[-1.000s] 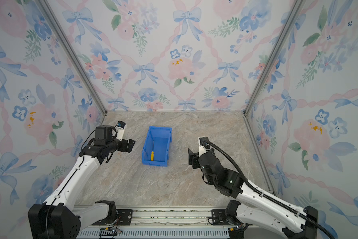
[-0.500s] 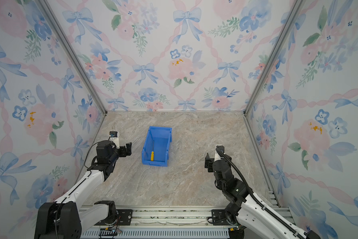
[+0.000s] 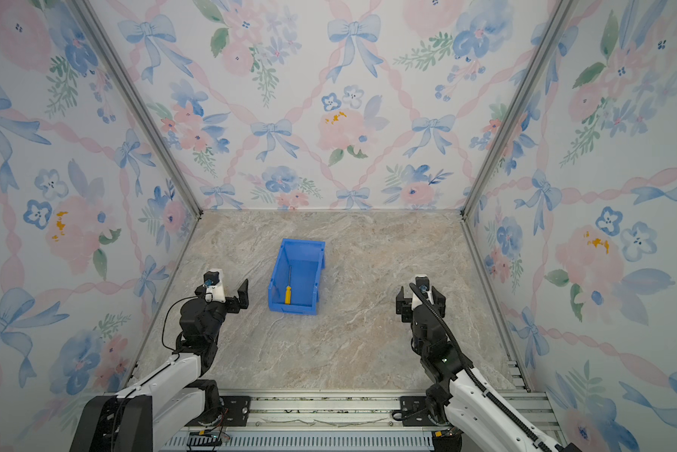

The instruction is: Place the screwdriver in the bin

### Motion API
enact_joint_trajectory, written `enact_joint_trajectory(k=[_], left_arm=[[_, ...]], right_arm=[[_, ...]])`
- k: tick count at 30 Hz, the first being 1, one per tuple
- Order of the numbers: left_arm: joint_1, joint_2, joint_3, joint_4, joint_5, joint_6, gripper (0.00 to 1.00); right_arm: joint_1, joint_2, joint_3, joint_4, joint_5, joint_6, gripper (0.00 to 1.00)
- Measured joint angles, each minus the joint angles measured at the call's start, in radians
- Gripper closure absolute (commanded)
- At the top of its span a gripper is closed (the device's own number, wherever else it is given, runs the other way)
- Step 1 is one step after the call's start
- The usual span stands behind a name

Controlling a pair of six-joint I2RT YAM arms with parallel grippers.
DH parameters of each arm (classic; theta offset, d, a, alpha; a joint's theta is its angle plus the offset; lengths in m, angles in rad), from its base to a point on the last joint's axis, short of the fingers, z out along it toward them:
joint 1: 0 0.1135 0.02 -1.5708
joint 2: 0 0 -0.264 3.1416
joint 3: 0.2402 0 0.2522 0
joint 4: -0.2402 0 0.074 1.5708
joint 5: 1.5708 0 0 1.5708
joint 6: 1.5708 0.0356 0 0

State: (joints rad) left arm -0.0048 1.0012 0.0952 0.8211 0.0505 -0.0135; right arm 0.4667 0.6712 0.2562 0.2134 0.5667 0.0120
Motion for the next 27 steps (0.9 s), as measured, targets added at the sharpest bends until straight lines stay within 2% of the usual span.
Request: enact_joint_trajectory(k=[4,13,23,27], left_arm=[[0.000,0.051,-0.071,0.136,0.018,0.033,0.02],[0.010,0.205,-0.071,0.318,0.010,0.028,0.02],[0.013,0.420,-0.019,0.487,-0.033,-0.022,0.02],[0.015,0.529,-0.013,0.569,-0.036,-0.025,0.02]], right_arm=[[-0.108,0.112,-0.014,0.146,-0.056,-0.014,0.12],[-0.315,0.497,-0.032,0.463,-0.180,-0.016,0.13],[-0.391,0.805,0.023,0.729,-0.323,-0.013,0.12],[-0.407,0.873,0.029,0.782,-0.380,-0.012,0.11]])
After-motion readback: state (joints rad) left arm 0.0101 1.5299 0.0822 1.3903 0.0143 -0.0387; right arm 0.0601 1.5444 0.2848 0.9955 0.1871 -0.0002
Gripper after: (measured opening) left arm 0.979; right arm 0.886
